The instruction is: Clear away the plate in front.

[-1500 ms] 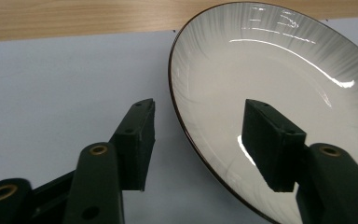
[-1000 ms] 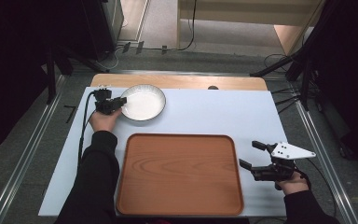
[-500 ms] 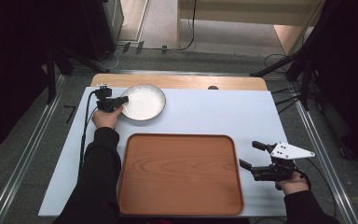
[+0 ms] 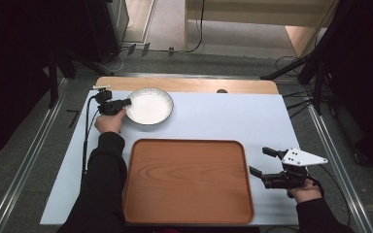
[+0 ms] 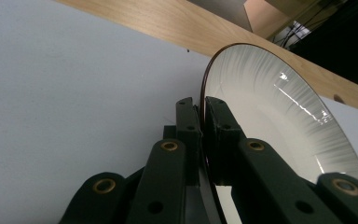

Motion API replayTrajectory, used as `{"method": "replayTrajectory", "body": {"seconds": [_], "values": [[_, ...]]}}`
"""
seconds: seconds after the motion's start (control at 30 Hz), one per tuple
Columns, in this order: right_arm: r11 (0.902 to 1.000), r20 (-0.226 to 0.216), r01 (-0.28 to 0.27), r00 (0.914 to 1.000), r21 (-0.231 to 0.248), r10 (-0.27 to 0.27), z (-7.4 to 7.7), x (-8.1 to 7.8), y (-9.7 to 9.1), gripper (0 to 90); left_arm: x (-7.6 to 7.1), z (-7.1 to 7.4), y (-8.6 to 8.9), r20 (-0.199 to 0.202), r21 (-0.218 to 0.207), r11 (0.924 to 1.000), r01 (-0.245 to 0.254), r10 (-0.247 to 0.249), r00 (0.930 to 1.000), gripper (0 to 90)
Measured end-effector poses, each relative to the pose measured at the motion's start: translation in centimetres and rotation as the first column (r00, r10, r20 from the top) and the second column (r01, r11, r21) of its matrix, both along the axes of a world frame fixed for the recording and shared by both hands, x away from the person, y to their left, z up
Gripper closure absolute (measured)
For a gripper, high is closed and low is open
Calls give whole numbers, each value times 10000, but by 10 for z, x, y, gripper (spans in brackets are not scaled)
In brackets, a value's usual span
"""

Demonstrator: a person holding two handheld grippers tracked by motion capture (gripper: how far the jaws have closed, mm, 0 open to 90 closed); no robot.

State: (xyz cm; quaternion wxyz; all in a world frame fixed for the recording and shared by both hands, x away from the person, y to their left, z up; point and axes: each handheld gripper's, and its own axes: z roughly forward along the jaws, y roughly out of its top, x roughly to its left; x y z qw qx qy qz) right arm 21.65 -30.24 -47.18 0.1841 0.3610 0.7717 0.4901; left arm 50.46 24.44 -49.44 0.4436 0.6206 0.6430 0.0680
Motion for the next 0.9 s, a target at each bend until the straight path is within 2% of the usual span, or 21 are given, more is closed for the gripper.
{"method": "replayTrajectory", "body": {"seconds": [0.2, 0.23, 0.27, 0.33, 0.53, 0.6, 0.77, 0.9], "values": [[10000, 63, 42, 10000, 8, -42, 1, 0, -1, 156, -2, 1, 2, -156, -240, 9997, 20, -23, 9999, 859], [10000, 50, 44, 10000, 11, -44, 1, 0, -1, 156, -3, 2, 4, -108, -666, 9978, 11, -19, 9999, 856], [10000, 50, 44, 10000, 11, -44, 1, 0, -1, 156, -3, 2, 4, -108, -666, 9978, 11, -19, 9999, 855], [10000, 29, 78, 10000, 18, -78, 1, 0, -1, 156, -4, 5, 4, -50, -1016, 9948, 23, -28, 10000, 850], [10000, 75, 76, 9999, 26, -76, 2, 0, -2, 156, -6, 10, 2, -61, -1218, 9925, 71, -79, 10000, 845], [10000, 92, 71, 9999, 52, -71, 2, 0, -2, 156, -8, 13, 1, -42, -1475, 9890, 107, -115, 9999, 845], [10000, 66, 69, 10000, 54, -70, 2, -1, -3, 157, -11, 23, -1, 101, -1805, 9834, 155, -139, 9999, 845], [9999, 64, 95, 9999, 75, -96, 2, -1, -3, 157, -14, 29, 0, -47, -1879, 9816, 328, -343, 9994, 844]]}}
